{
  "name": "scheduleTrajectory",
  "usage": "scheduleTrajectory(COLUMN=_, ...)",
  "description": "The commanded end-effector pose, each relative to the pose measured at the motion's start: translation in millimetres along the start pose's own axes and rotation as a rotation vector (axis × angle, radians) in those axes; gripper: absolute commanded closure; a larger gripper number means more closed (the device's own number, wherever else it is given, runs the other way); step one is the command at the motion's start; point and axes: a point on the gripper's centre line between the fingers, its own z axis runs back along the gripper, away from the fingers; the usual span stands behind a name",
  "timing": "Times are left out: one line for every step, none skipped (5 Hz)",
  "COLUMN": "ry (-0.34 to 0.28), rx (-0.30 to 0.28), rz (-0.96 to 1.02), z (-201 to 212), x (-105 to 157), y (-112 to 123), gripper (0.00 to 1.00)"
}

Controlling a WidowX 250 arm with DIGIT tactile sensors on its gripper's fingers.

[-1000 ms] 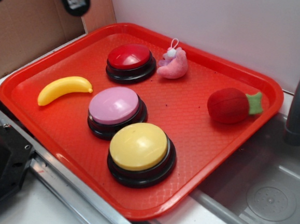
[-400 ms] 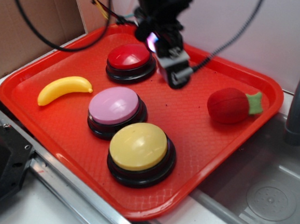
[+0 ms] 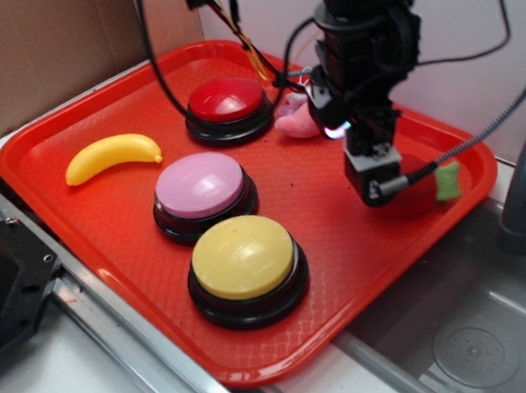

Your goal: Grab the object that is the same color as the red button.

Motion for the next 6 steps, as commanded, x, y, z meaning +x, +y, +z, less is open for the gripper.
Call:
scheduleTrajectory(ry=-0.032, rx=0.017, rz=-0.071, z=-12, x=34, y=-6, gripper=0.00)
scheduleTrajectory(ry=-0.005, rx=0.019, rz=-0.049, z=-15, x=38, y=-2, gripper=0.00)
scheduleTrajectory(ry=0.023, rx=0.023, rz=-0.006, z=-21, x=37, y=-2, gripper=1.00)
scheduleTrajectory(ry=0.053, rx=0.038, rz=-0.011, z=-19, x=36, y=-3, gripper=1.00)
scheduleTrajectory(ry=0.075, rx=0.048, rz=0.015, z=-13, x=32, y=-1, gripper=1.00)
scheduleTrajectory(ry=0.134, rx=-0.020, rz=0.125, z=14, x=15, y=11, gripper=1.00)
